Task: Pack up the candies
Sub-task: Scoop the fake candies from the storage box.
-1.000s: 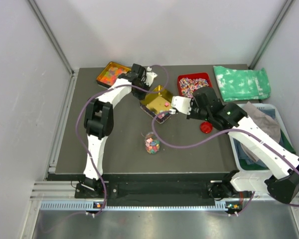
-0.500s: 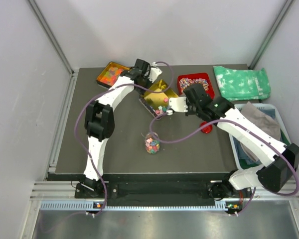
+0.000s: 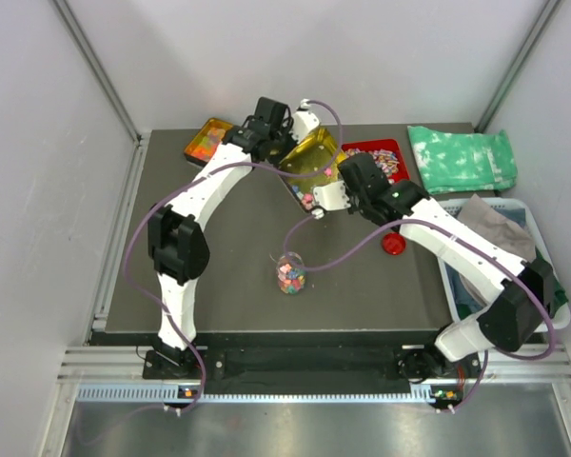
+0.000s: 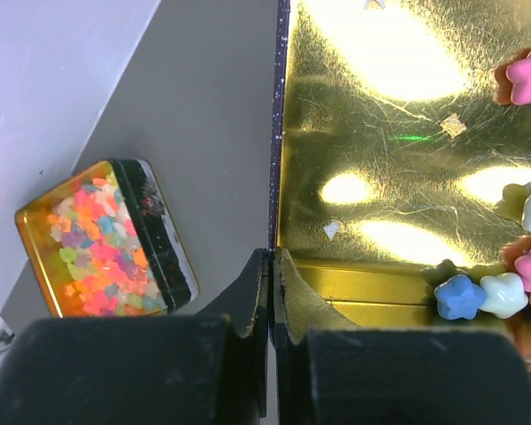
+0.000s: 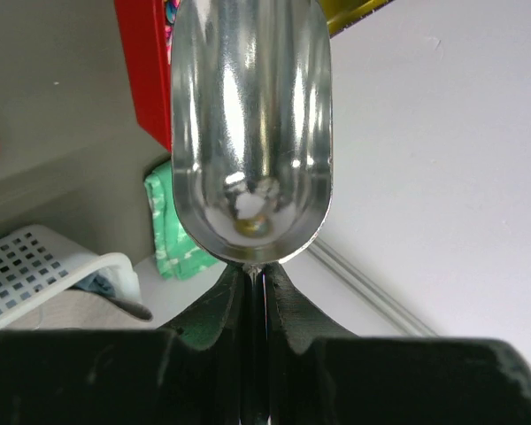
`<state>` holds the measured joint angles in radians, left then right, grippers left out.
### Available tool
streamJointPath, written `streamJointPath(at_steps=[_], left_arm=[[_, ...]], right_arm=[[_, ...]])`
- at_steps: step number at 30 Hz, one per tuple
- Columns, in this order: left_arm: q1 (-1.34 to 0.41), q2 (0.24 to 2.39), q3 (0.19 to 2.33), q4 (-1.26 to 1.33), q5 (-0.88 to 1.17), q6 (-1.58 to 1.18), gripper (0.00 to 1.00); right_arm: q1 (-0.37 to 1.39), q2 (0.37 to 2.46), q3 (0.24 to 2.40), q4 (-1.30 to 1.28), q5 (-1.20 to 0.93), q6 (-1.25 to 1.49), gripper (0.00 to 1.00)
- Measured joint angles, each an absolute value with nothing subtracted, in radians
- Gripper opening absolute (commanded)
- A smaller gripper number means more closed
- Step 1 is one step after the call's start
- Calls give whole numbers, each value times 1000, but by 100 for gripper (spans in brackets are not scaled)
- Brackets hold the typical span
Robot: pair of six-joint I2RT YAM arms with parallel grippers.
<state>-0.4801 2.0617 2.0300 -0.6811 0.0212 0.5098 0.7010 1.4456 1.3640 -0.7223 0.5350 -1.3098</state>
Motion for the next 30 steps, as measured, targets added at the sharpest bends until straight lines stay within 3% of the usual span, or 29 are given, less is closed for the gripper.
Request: streamJointPath(at_steps=[30], left_arm=[[-552,2001,1937,-670,28,596,0]], right_arm=[[722,1533,1267,-540,630,-1636,0]])
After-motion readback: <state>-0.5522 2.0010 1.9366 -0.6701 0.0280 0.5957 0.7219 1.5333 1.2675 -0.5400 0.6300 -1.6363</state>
